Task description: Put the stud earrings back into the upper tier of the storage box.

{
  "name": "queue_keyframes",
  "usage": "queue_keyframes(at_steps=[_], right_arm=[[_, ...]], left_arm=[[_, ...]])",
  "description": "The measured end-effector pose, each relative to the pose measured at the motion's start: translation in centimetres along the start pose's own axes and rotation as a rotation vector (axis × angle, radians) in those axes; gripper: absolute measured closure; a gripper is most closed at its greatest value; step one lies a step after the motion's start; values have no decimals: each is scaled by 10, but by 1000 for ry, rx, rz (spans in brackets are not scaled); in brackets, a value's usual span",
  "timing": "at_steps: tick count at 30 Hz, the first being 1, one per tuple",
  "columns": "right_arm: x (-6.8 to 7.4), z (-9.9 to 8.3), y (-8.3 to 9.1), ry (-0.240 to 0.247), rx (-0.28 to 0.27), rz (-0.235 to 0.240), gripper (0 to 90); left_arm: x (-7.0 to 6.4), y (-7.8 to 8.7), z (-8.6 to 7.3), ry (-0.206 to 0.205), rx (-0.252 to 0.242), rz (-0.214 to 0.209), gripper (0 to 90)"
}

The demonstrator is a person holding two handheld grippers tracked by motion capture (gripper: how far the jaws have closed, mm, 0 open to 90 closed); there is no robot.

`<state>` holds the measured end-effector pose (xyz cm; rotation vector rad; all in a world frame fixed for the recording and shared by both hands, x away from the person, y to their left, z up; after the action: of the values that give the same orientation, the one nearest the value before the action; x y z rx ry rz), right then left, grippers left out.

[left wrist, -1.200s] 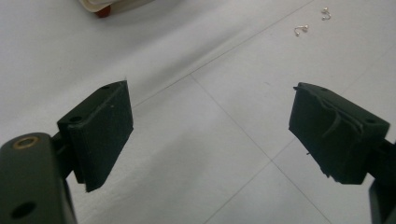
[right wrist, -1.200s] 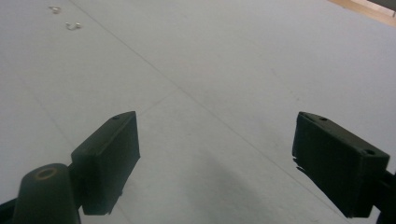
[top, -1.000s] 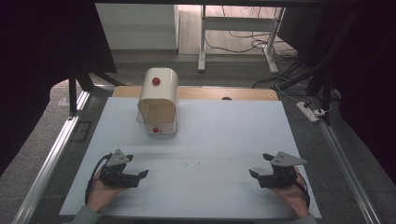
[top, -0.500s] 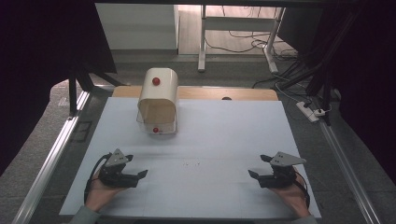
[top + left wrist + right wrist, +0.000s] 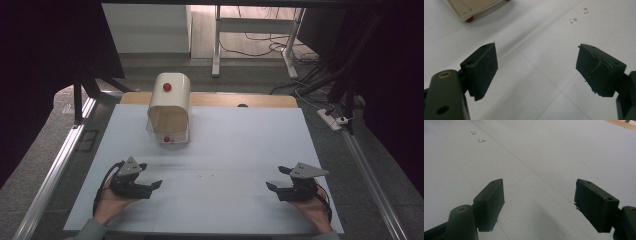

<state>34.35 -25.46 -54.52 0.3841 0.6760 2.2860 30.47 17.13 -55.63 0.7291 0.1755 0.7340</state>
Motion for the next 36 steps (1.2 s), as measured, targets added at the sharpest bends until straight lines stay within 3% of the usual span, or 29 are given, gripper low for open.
queue_keyframes(at_steps=[18,36], right_arm=[[1,-1,1,-13,3,11,266],[4,-1,0,-12,1,25,273]], left_arm=[[-18,-30,46,-115,26,-78,191],[-27,-59,75,-164,54,-125,206]])
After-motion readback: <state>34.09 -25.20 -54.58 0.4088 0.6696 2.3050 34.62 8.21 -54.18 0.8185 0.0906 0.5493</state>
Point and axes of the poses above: each handheld gripper's, and its own axes: y roughly backward along the jaws, z roughly out of its top, x roughly to its left, the point moved 8 cm from there along -y, roughly forward along the jaws, and after that the axes turned 10 degrees about -y, right-handed, at the moved point
